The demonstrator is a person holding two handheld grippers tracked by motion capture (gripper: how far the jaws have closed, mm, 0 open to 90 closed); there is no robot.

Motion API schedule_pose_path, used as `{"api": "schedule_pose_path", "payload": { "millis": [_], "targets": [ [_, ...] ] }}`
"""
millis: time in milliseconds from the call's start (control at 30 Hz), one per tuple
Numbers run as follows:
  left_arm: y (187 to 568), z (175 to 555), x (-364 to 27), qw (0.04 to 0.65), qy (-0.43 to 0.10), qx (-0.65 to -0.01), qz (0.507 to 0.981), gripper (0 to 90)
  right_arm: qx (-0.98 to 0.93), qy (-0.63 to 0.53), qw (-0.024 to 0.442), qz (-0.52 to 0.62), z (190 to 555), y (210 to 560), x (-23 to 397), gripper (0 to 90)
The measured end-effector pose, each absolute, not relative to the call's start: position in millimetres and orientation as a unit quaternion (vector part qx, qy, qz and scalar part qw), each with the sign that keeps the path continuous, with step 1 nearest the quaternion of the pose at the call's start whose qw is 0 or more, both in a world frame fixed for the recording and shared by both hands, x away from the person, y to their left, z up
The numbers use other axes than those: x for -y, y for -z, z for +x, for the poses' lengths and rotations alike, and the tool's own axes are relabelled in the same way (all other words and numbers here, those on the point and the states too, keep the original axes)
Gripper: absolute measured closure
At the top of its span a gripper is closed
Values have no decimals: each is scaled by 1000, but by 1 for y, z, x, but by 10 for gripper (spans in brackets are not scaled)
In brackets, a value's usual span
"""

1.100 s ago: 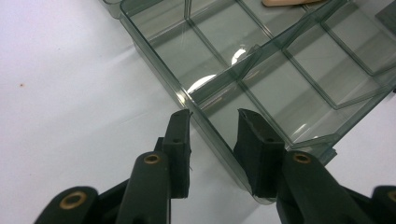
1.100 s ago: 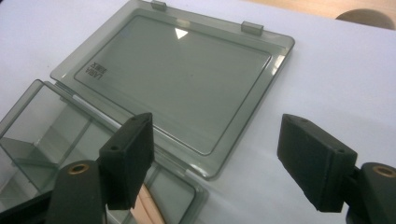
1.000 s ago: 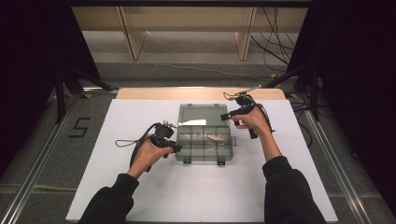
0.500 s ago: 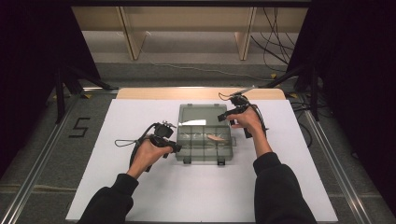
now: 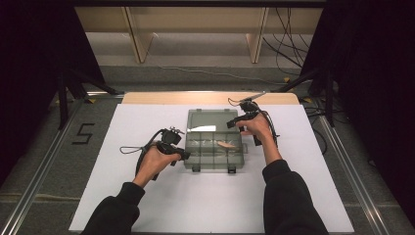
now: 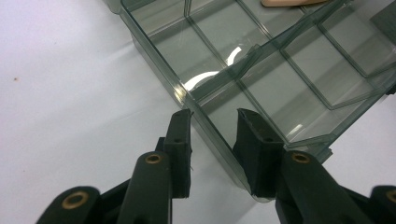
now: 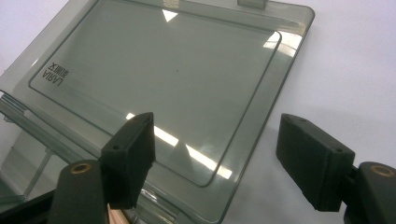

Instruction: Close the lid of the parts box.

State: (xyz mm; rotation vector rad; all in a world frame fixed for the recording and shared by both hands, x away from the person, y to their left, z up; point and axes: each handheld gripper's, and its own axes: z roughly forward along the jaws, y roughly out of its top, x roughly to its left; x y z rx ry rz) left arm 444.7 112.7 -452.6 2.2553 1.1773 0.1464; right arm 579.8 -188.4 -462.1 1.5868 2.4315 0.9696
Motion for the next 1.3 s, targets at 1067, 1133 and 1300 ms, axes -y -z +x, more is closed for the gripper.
{"api": "schedule_pose_path", "payload": {
  "millis": [1067,1133,1300],
  "targets": [
    [453,444,-113,297,-54,-441,845,662,-775,-314,-1,548,580,468,186,371],
    [454,444,-113,299,-55,-441,844,662,-769,-318,-4,555,580,468,188,397],
    [453,444,-115,294,-54,-436,849,662,-762,-339,-2,551,579,466,196,490]
  ]
}}
